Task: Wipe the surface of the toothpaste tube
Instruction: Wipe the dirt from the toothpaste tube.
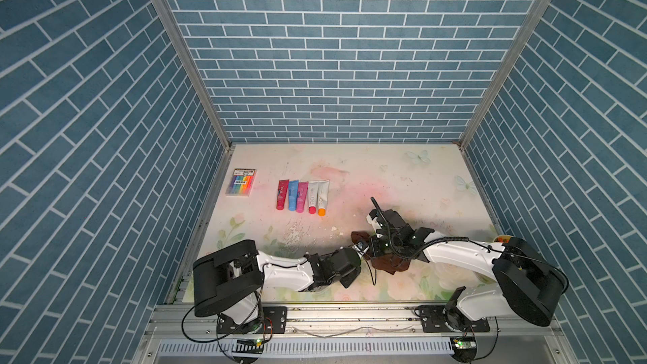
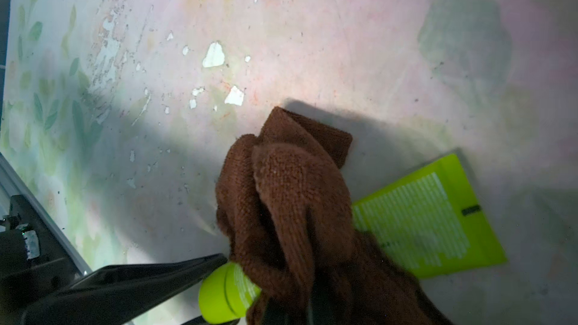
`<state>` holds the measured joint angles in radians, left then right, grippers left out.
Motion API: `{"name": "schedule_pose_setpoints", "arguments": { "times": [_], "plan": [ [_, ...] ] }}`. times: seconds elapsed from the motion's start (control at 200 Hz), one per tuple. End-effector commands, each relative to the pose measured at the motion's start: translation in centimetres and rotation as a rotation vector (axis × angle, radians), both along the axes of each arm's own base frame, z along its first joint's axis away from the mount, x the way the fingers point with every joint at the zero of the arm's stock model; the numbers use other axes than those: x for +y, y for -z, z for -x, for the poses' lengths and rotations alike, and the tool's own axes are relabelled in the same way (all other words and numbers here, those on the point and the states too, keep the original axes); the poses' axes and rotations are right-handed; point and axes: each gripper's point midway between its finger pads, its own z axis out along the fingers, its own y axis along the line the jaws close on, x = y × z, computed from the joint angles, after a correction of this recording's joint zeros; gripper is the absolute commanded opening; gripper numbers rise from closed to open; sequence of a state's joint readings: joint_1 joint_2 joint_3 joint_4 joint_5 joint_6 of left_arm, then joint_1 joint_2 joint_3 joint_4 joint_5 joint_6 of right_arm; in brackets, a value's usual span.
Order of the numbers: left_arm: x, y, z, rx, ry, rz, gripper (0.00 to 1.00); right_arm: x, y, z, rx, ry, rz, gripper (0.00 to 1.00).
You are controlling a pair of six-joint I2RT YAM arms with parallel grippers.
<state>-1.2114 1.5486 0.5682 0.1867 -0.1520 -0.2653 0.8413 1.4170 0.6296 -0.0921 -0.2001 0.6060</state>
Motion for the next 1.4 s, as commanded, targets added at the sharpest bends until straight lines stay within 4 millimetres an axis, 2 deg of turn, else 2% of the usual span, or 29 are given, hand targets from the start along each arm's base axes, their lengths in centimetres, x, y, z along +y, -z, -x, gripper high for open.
{"name": "schedule_pose_setpoints", "arguments": {
  "times": [0.0,0.115,0.27,0.435,0.55,0.665,0.77,0.87,0.96,1.0,1.1,1.165,1.2,1.265,1.39],
  "plan": [
    [0.5,1.2,1.4,0.035,0.055,-0.058,0.00,-2.6,2.4,-0.3,0.029,0.073,0.140,0.00],
    [0.5,1.2,1.4,0.034,0.056,-0.058,0.00,-6.6,3.9,-0.9,0.050,0.159,0.224,0.00],
    [0.5,1.1,1.4,0.032,0.054,-0.056,0.00,-11.2,4.1,-1.6,0.037,0.262,0.355,0.00],
    [0.7,1.0,1.1,0.026,0.033,-0.055,0.00,-12.9,3.6,-3.0,-0.034,0.356,0.378,0.00],
    [1.5,1.0,0.5,0.017,-0.025,-0.071,0.00,-12.7,1.7,-3.2,-0.076,0.375,0.318,0.00],
    [2.3,0.4,-0.6,0.005,-0.134,-0.068,0.00,-13.3,-1.1,-2.8,-0.116,0.381,0.298,0.00],
    [3.0,0.0,-1.7,0.006,-0.261,-0.068,0.00,-14.1,-2.6,-2.2,-0.134,0.375,0.312,0.00],
    [3.0,-0.2,-2.5,0.022,-0.355,-0.055,0.00,-15.0,-3.1,-1.6,-0.145,0.377,0.331,0.00],
    [1.9,-0.2,-2.5,0.062,-0.373,-0.024,0.00,-15.7,-3.1,-1.3,-0.150,0.385,0.343,0.00],
    [1.1,-0.1,-2.2,0.093,-0.361,-0.002,0.08,-15.9,-2.9,-1.1,-0.148,0.386,0.346,0.00],
    [-1.1,-0.6,-1.1,0.157,-0.314,0.067,0.45,-16.1,-2.3,-0.9,-0.143,0.388,0.336,0.00],
    [-2.2,-1.3,-0.6,0.187,-0.286,0.103,0.65,-16.1,-2.1,-0.9,-0.143,0.388,0.327,0.00],
    [-2.9,-1.6,-0.1,0.209,-0.268,0.118,0.72,-16.1,-2.1,-0.9,-0.147,0.386,0.323,0.00],
    [-3.9,-2.6,0.4,0.235,-0.243,0.152,0.78,-16.1,-2.2,-1.0,-0.152,0.387,0.318,0.00],
    [-5.1,-6.0,0.9,0.253,-0.206,0.264,0.78,-15.9,-2.3,-0.9,-0.155,0.382,0.307,0.00]
  ]
}}
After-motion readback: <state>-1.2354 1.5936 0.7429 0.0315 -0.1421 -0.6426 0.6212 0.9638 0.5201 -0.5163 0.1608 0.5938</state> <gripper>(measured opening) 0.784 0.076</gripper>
